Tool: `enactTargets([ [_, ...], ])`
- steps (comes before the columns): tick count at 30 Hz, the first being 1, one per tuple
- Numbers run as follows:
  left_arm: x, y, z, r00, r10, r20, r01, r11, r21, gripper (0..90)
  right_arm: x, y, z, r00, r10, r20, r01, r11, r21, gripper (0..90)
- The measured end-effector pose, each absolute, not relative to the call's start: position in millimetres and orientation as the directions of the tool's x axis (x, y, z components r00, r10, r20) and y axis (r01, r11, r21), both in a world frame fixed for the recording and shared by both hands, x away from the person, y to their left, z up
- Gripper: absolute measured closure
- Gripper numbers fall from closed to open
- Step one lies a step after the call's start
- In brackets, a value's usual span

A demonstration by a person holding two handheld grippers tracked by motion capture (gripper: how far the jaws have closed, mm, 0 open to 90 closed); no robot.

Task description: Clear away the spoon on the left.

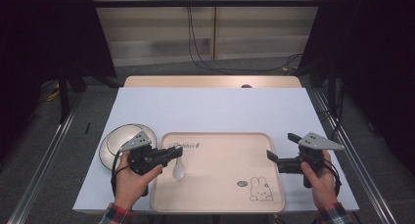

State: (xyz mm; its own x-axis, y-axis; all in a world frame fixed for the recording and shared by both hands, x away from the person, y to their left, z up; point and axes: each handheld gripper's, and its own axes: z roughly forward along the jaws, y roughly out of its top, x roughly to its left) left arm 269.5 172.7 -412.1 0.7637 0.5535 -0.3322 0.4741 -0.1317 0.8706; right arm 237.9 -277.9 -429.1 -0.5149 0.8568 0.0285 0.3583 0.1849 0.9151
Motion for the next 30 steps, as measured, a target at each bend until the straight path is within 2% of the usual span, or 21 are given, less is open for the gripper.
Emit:
enactTargets([
  [12,271.7,174.4,-419.8,0.756,0.539,-0.371,0.496,-0.103,0.862,85.4,238.4,-278.3,-429.1,-0.514,0.857,0.027,0.356,0.185,0.916,1.3],
  [30,288.6,178.3,-434.5,0.765,0.560,-0.318,0.436,-0.086,0.896,81.2,238.3,-277.5,-428.5,-0.517,0.855,0.032,0.356,0.181,0.917,1.3],
])
